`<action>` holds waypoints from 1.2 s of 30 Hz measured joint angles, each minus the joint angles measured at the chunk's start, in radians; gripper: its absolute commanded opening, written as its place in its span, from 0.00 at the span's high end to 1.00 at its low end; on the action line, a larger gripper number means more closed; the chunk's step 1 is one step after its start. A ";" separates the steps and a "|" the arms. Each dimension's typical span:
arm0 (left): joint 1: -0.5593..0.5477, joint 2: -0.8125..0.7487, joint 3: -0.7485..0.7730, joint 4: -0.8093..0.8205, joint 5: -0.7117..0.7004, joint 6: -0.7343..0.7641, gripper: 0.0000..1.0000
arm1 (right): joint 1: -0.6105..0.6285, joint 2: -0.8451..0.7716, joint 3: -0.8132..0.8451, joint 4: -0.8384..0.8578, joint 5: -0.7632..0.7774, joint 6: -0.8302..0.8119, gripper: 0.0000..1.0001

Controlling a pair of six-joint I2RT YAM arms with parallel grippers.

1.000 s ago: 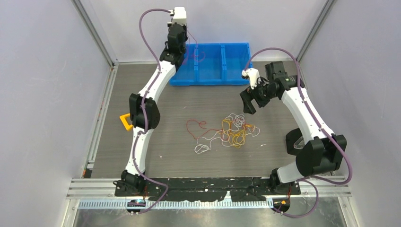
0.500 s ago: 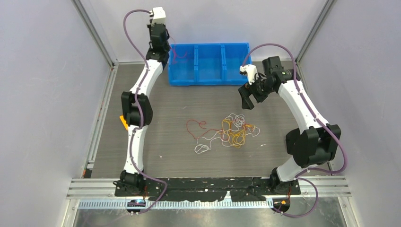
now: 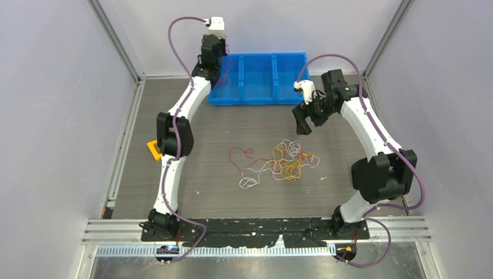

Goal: Untangle the cables

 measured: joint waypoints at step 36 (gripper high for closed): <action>0.125 -1.005 -1.296 -0.599 1.069 -0.055 0.36 | 0.131 0.128 -0.190 0.051 -0.103 -0.092 0.39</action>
